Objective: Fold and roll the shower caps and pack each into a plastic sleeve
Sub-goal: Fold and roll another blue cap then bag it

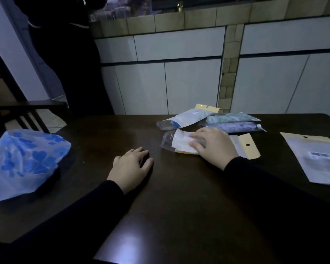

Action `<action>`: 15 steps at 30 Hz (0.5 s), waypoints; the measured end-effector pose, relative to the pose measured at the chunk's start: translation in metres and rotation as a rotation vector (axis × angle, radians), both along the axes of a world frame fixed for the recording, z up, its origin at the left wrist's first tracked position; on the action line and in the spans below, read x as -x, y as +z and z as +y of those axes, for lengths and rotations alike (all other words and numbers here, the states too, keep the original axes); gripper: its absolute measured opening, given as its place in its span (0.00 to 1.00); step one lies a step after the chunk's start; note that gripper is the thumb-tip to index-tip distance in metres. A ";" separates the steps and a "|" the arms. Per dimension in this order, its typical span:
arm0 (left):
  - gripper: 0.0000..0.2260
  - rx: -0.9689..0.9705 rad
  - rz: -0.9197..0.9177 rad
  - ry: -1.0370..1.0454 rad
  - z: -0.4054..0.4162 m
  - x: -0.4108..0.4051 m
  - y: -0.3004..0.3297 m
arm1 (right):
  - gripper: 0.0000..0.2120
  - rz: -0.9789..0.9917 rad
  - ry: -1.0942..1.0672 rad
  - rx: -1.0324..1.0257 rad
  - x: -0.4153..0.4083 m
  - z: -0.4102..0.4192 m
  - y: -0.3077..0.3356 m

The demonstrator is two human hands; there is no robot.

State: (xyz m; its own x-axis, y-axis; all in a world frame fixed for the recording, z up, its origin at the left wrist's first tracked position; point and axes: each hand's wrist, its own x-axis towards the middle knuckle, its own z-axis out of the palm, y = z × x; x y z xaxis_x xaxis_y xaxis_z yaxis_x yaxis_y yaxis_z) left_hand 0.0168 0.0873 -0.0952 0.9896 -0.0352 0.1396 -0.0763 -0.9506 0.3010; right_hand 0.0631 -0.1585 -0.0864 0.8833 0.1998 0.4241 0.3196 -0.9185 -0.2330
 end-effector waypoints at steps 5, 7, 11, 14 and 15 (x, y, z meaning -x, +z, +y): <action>0.22 -0.016 -0.008 -0.028 0.004 -0.002 0.000 | 0.17 0.014 -0.079 0.002 -0.016 0.032 0.000; 0.22 -0.004 -0.012 -0.030 0.004 -0.001 -0.001 | 0.17 0.025 -0.104 0.015 -0.022 0.045 0.001; 0.21 -0.012 -0.022 -0.035 0.003 0.000 -0.001 | 0.17 0.002 -0.145 0.111 -0.026 0.061 0.004; 0.21 -0.007 -0.025 -0.049 0.002 0.002 0.001 | 0.17 -0.135 -0.100 0.094 -0.019 0.069 0.011; 0.20 0.002 -0.030 -0.062 0.004 0.003 0.003 | 0.17 -0.187 -0.068 0.064 -0.015 0.074 0.015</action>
